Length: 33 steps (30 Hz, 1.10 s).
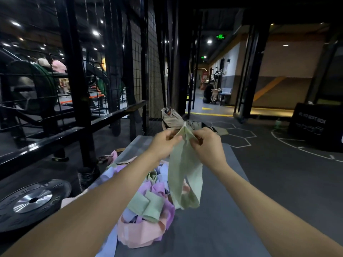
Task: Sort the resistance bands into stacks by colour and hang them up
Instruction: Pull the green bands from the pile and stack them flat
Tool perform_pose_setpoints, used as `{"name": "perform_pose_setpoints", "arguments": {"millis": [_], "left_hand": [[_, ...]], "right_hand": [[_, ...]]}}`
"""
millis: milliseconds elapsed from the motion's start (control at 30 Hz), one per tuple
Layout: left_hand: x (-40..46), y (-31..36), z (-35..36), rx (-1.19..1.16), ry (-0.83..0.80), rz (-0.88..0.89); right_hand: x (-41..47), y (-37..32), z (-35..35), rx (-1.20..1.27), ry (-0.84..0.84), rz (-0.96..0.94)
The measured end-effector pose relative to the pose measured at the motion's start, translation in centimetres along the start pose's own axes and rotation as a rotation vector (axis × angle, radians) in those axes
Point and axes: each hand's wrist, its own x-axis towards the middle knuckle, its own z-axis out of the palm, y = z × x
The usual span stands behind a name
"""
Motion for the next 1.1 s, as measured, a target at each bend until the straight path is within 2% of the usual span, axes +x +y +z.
{"name": "perform_pose_setpoints", "arguments": {"millis": [67,133,200,300,433,500,633,700,767,900,967,1100], "left_hand": [[-0.5,-0.3,0.5,0.003,-0.071,-0.013],[-0.6,-0.4,0.7,0.022,-0.073,-0.017],[-0.6,-0.6,0.8,0.019,-0.012,-0.021],[-0.7,-1.2,0.8,-0.107,0.084,-0.114],[-1.3,-2.3,0.4,-0.357,0.191,-0.249],[-1.4,-2.7,-0.3,-0.456,0.235,-0.273],[-2.0,-3.2,-1.6,-0.526,0.329,-0.28],[-2.1,-3.5,-2.1,-0.578,0.373,-0.291],[-2.2,-3.7,-2.5,-0.627,0.41,-0.315],[-2.3,-4.1,-3.4,-0.712,0.501,-0.361],[-2.2,-4.6,-4.6,-0.753,0.549,-0.352],[-2.0,-6.4,-7.1,-0.748,0.638,-0.356]], "right_hand": [[-0.6,0.1,-0.1,0.005,-0.014,-0.037],[-1.2,0.5,0.0,-0.021,-0.015,-0.074],[-1.7,0.8,0.1,-0.053,-0.029,-0.07],[-2.9,0.9,0.4,0.016,-0.095,-0.004],[-5.1,1.7,1.9,-0.011,-0.401,0.113],[-6.1,2.5,2.7,-0.076,-0.478,0.135],[-6.8,3.6,3.4,-0.066,-0.397,0.162],[-6.9,3.6,3.5,0.054,-0.321,0.232],[-7.2,3.6,3.6,0.147,-0.337,0.257],[-8.4,4.4,3.8,0.117,-0.566,0.159],[-9.3,5.8,3.7,0.13,-0.683,0.18],[-11.2,8.6,3.3,-0.039,-0.871,0.242]]}}
